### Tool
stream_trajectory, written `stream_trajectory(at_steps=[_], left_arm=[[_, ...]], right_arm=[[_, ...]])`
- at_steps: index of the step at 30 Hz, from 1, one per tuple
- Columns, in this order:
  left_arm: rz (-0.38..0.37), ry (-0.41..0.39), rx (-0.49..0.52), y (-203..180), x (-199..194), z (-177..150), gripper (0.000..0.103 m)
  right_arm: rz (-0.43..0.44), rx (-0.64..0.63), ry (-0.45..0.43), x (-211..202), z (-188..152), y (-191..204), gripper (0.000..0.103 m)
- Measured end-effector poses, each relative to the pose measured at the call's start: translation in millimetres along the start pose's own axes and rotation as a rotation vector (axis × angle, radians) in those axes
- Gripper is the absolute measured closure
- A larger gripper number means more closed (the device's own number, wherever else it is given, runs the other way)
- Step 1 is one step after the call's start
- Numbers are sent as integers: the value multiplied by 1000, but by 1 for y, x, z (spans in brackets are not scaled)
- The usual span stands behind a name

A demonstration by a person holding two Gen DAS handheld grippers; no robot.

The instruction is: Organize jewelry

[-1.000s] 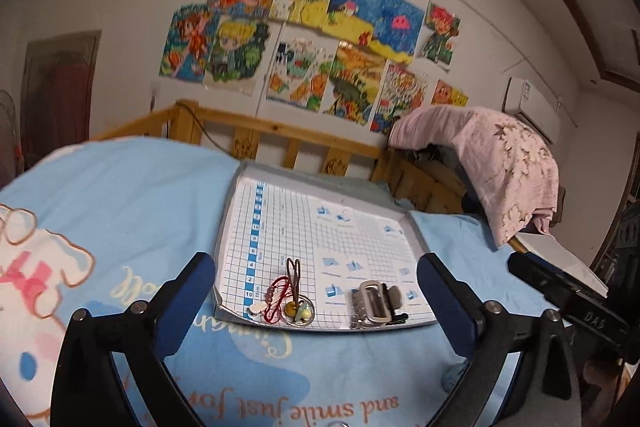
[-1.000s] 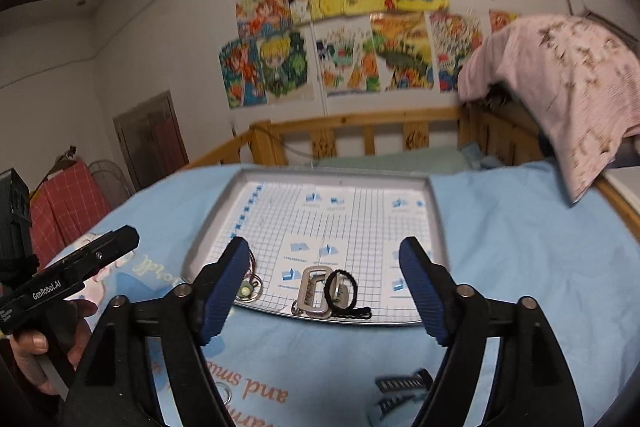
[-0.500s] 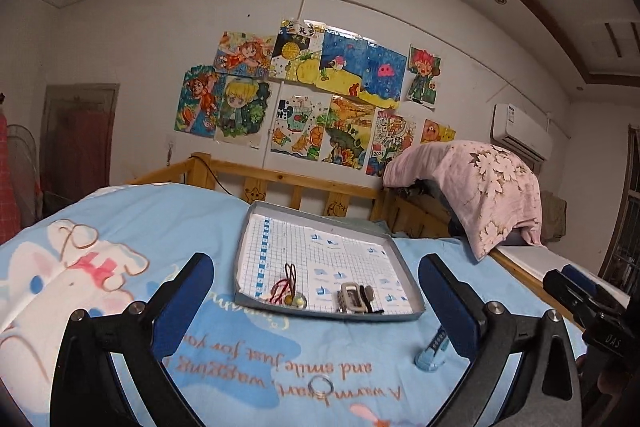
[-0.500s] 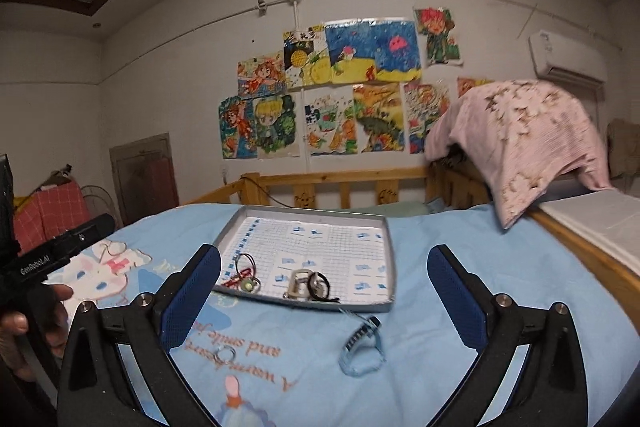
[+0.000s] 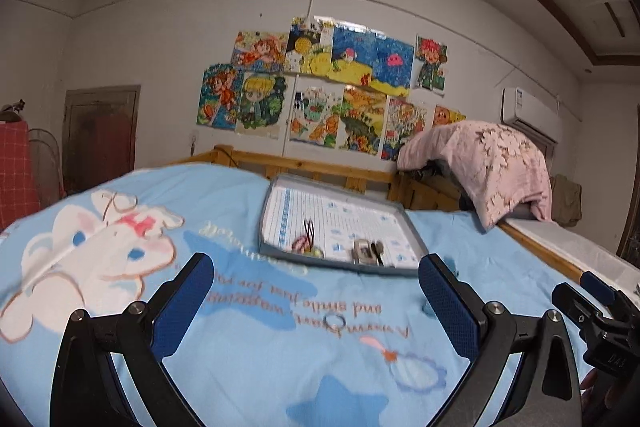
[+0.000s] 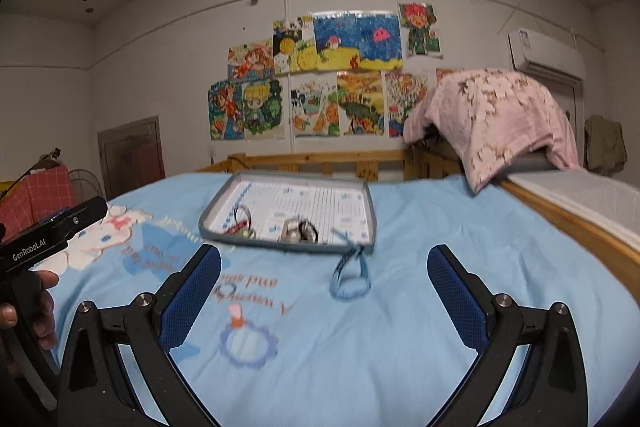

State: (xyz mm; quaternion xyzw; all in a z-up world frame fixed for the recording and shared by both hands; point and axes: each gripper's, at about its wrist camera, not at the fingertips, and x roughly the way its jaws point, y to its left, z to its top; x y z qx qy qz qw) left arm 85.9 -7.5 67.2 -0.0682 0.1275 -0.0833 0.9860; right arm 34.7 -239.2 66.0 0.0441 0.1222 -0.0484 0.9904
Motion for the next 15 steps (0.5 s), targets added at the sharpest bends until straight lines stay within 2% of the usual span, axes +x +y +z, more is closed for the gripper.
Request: stream_trajectory(at_steps=[7,15], left_arm=[[3,81,19,-1,-1,-27,0],[-14,173,24,-3,26,-26,0]], right_arm=[[-15,28,57,-2,-21,-4,2],[-21,19,99,17,-15,-5,2]])
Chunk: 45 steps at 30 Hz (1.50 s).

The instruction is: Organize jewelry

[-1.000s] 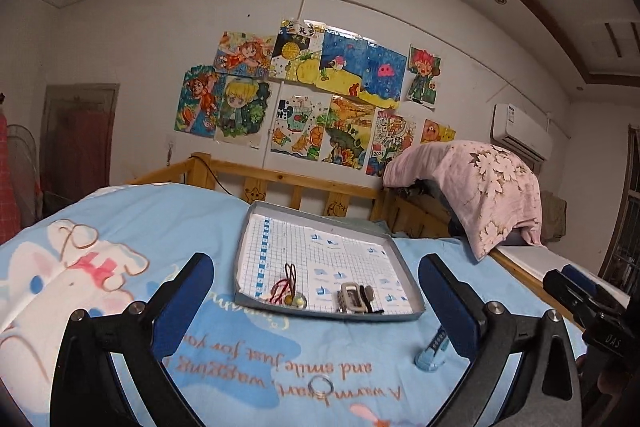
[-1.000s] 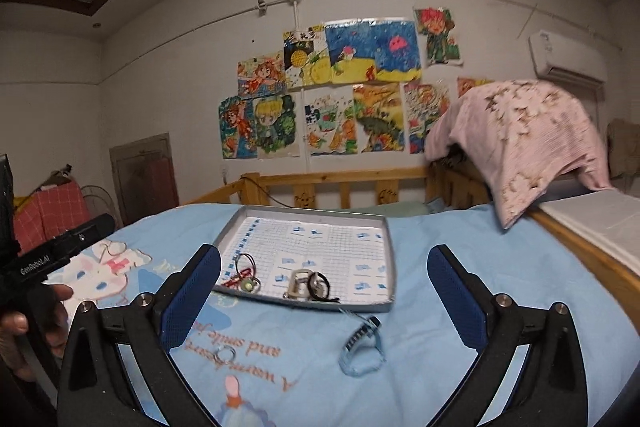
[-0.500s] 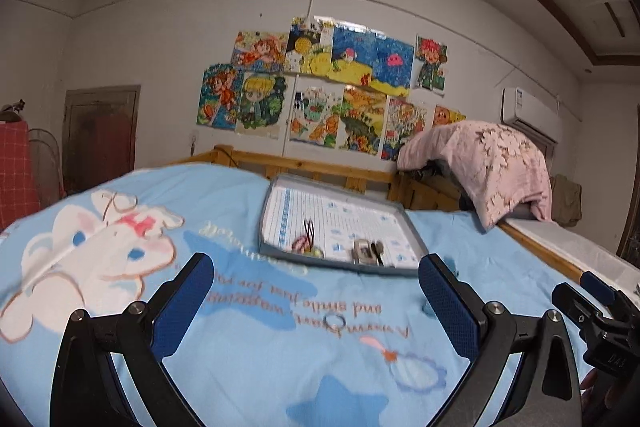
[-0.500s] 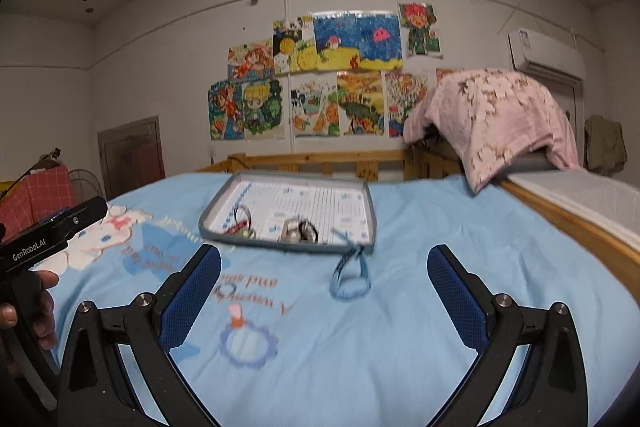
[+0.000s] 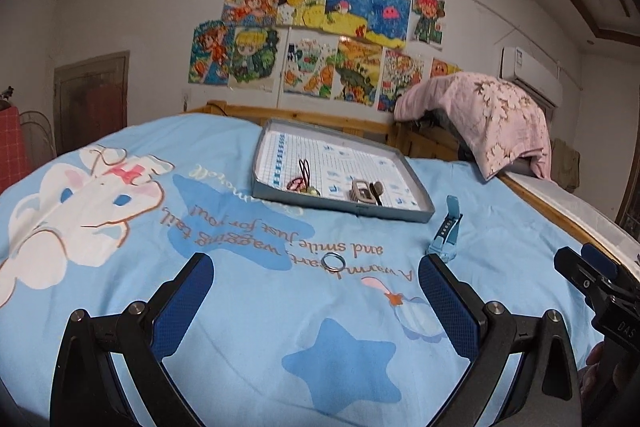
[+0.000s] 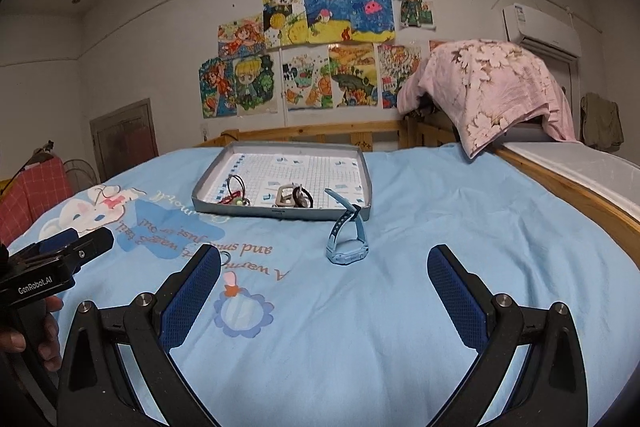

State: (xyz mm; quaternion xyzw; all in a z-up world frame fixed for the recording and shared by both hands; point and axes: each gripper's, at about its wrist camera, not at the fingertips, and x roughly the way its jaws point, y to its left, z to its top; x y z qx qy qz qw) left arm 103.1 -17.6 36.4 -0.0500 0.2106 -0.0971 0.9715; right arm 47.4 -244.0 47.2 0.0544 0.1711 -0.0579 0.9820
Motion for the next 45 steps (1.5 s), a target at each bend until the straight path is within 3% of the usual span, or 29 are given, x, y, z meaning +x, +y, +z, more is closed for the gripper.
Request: stream_trajectory(at_steps=[7,14,22,35,38,45], left_arm=[[19,84,-31,-2,47,7,0],[31,95,-39,-9,85,13,0],[11,160,-26,-12,128,11,0],[-15,337,-23,-13,174,-8,34],[-28,361,-4,-16,179,-11,48],[-63,393,-15,-16,186,-15,71]], right_arm=[[-1,16,52,44,19,-9,2],[8,61,89,92,28,-16,2],[4,47,147,146,30,-14,2],[34,5,285,207,24,0,3],[38,18,330,213,17,-1,22],[70,69,399,225,4,-6,51]])
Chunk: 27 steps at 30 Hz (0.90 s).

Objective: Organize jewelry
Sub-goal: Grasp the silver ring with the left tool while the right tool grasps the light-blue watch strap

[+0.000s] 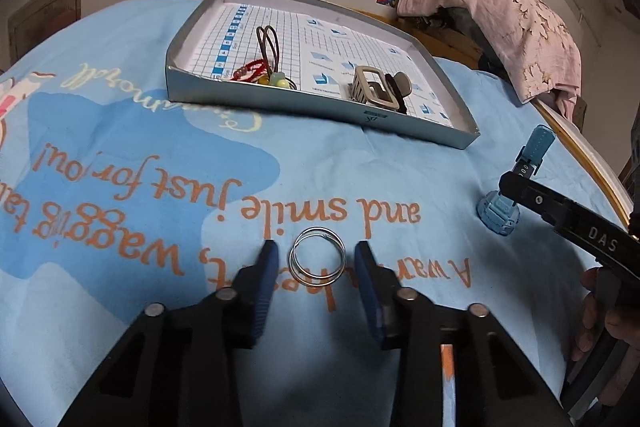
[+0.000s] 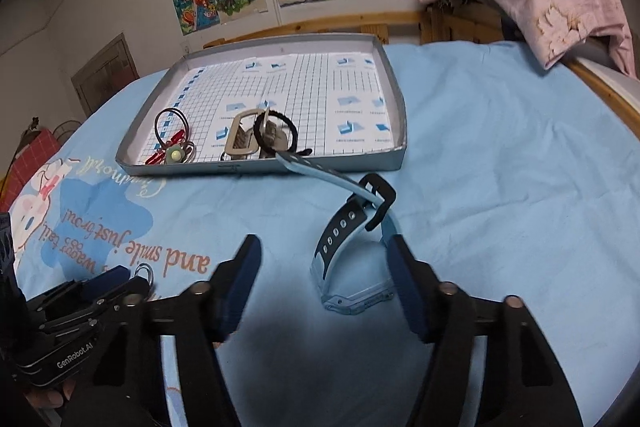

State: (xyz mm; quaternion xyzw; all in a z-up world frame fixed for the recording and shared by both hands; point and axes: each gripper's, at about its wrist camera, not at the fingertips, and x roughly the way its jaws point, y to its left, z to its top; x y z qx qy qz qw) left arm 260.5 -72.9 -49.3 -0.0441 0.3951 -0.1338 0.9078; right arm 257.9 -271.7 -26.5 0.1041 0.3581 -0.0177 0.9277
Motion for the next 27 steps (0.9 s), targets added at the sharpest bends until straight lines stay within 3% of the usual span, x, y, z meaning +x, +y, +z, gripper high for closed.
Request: stream_trajectory(at_steps=[5,12,27], left_arm=[[-16,21,-15,3,6,0,93],[-67,27,-26,5,7,0,98],[-99,-39,12,-4,-11,4,100]], right_arm=[[3,-1,10,4,-2,1,74],[16,8,22,6,-2,-1,95],[88,9,-27,-7,-3,1,100]])
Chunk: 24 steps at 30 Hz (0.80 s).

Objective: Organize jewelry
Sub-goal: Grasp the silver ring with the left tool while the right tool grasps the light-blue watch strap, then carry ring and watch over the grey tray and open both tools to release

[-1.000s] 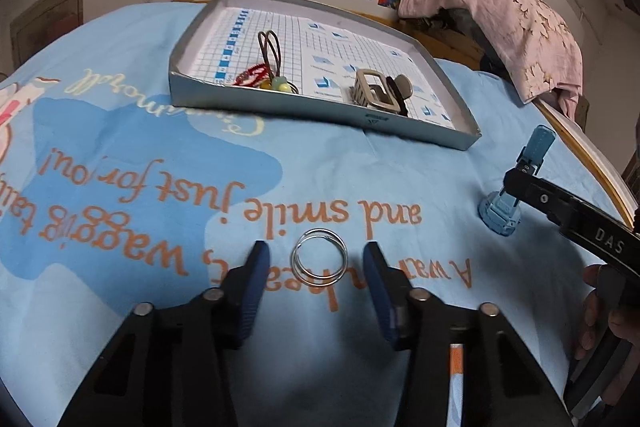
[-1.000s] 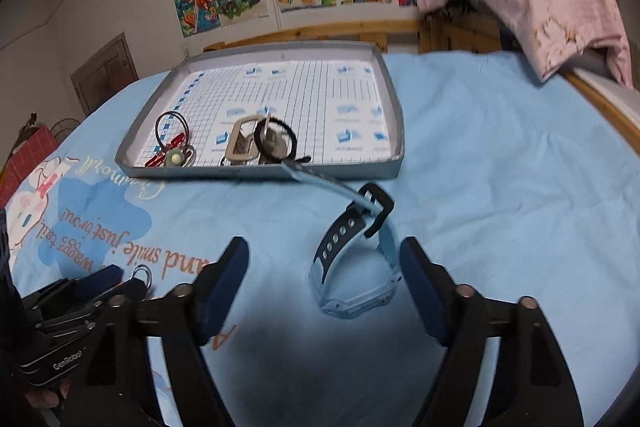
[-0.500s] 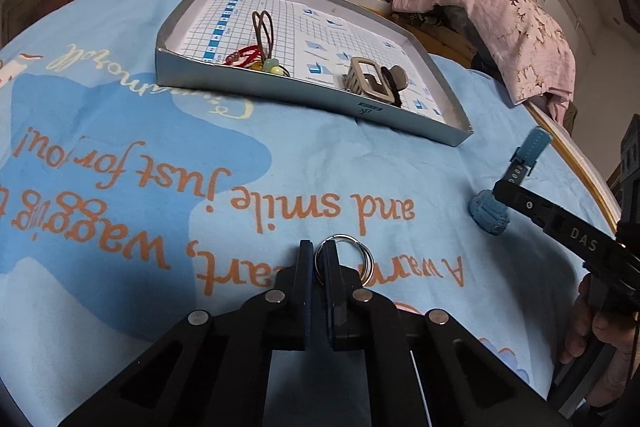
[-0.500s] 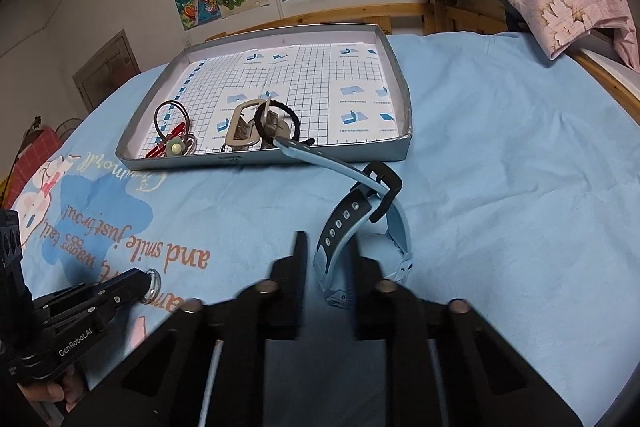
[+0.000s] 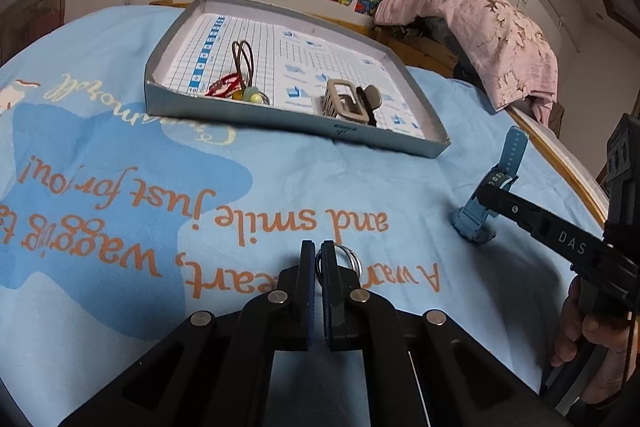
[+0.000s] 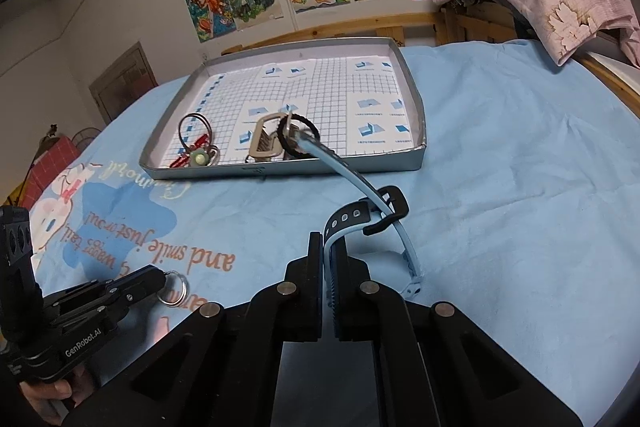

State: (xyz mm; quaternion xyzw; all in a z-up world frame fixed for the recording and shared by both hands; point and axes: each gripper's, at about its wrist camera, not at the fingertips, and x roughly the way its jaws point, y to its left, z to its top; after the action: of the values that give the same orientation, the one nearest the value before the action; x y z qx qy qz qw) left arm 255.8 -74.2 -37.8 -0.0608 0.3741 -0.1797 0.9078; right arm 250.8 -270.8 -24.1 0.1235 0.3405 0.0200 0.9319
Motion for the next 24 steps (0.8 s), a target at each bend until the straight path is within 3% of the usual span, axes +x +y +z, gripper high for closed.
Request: stream_trajectory(at_steps=[7,13,24], left_arm=[[-44,-49,3,2,-17,16,100],[-68,-73,-32,15,-17,53,100],[-2,-194,13,19,7,125,100]], right_arm=[[44,-36,-20,-8,2,11,100],[101,-73,-38,-7,20,26,100],[119,-168,-94,24,86,57,100]])
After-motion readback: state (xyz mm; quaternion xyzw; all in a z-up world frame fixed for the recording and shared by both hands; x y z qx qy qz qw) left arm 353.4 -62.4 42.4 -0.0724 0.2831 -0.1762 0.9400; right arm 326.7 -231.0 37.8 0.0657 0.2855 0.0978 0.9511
